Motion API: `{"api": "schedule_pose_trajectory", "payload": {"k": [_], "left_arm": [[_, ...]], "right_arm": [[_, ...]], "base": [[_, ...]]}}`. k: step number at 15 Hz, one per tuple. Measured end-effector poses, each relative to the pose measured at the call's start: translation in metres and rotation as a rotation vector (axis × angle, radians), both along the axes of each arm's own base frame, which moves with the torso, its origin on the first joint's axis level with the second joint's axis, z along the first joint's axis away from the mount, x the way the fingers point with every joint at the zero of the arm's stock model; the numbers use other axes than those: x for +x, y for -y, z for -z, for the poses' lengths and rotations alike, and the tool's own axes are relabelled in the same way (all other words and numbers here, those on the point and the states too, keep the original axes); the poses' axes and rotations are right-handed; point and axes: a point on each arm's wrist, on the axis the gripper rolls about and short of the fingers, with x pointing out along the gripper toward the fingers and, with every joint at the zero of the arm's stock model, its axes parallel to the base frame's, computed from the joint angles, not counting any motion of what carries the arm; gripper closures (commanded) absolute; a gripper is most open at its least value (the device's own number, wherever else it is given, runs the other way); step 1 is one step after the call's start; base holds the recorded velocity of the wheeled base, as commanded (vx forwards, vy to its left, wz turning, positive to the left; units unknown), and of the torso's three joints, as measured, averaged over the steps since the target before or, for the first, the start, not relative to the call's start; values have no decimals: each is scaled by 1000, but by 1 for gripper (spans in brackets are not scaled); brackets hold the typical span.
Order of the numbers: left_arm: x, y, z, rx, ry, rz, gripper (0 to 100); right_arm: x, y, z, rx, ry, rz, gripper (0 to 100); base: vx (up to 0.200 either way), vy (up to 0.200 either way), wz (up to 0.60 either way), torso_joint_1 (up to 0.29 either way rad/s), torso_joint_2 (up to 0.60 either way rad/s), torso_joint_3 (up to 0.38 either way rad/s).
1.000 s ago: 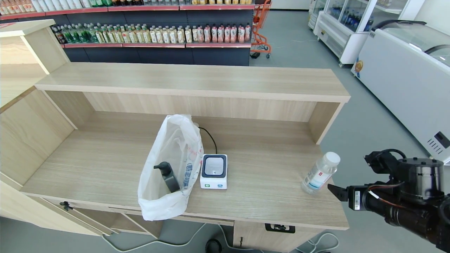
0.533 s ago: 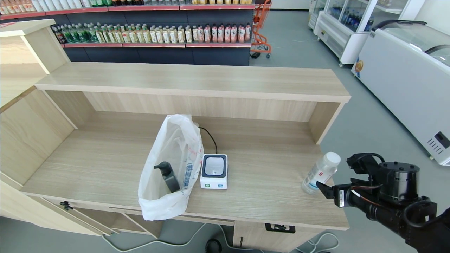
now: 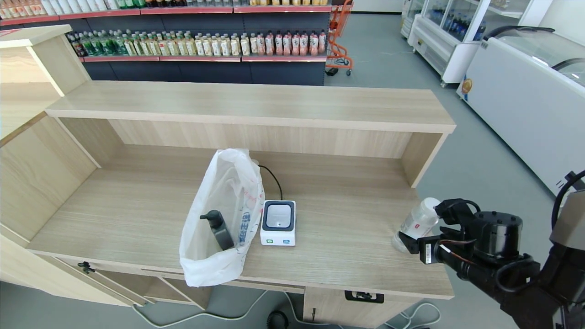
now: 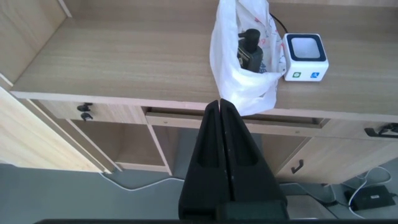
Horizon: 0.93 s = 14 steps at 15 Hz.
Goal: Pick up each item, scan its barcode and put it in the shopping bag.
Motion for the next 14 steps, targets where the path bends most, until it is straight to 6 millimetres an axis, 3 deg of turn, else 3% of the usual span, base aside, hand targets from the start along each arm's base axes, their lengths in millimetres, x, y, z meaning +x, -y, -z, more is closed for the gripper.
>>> {"api": "schedule_pose_trajectory", "payload": {"k": [14], "left_arm": [[0,0,0,0,0,0,100]], "right_arm": [[40,-12,19,-22,91,-46,0]], "base": [[0,0,0,0,0,0]]}}
